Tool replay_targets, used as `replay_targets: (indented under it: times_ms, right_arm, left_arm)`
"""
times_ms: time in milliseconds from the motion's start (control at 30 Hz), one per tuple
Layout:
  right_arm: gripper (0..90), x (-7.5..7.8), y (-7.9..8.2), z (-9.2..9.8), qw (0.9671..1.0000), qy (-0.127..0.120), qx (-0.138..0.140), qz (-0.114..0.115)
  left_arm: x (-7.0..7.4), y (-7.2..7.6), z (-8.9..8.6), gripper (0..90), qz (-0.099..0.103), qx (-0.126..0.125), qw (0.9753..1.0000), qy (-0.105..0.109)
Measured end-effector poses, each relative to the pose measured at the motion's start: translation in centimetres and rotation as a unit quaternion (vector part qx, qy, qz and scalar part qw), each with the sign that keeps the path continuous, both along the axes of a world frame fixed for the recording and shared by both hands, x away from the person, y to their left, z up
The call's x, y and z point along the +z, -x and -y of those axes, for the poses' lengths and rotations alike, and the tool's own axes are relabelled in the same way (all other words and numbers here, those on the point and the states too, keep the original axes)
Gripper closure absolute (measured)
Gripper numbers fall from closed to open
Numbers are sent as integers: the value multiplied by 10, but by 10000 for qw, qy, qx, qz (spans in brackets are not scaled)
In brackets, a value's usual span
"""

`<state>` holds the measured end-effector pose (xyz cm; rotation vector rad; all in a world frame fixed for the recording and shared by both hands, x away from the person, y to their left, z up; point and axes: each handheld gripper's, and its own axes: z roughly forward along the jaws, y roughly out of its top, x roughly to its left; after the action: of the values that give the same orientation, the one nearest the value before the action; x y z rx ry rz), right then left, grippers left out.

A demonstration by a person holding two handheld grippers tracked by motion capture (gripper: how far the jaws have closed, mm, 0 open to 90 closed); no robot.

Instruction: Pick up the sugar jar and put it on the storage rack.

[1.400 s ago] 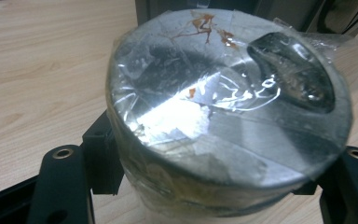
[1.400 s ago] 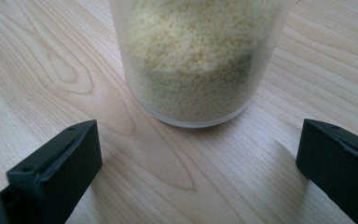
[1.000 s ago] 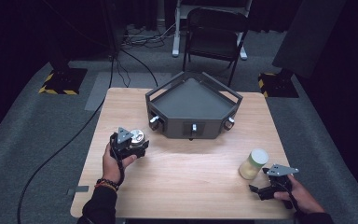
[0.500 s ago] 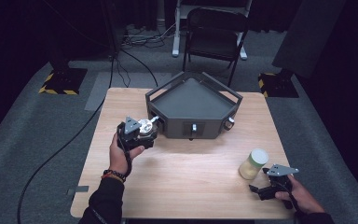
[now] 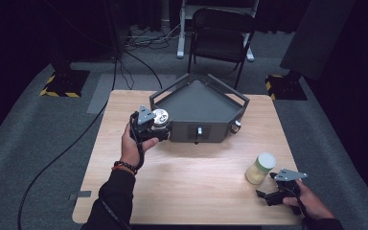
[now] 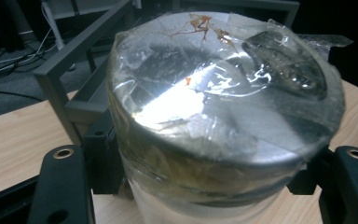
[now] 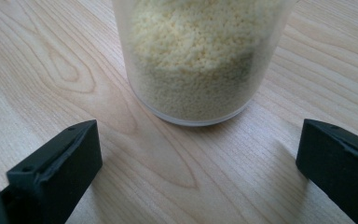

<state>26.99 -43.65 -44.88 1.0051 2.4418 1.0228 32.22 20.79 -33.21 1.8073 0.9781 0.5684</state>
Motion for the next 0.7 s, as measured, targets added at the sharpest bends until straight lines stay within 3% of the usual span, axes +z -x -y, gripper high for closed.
replay_targets:
  times_ms: [133,233,700]
  right_arm:
    - [0,0,0,0,10000,1,-1,0]
    - [0,0,0,0,10000,1,-2,-1]
    - [0,0,0,0,10000,1,-2,0]
  left_arm:
    - [6,-4,4,301,93,-40,9999,38]
    - [8,-7,6,301,129,-79,9997,187]
    - [29,-37,32,302,169,-149,9997,41]
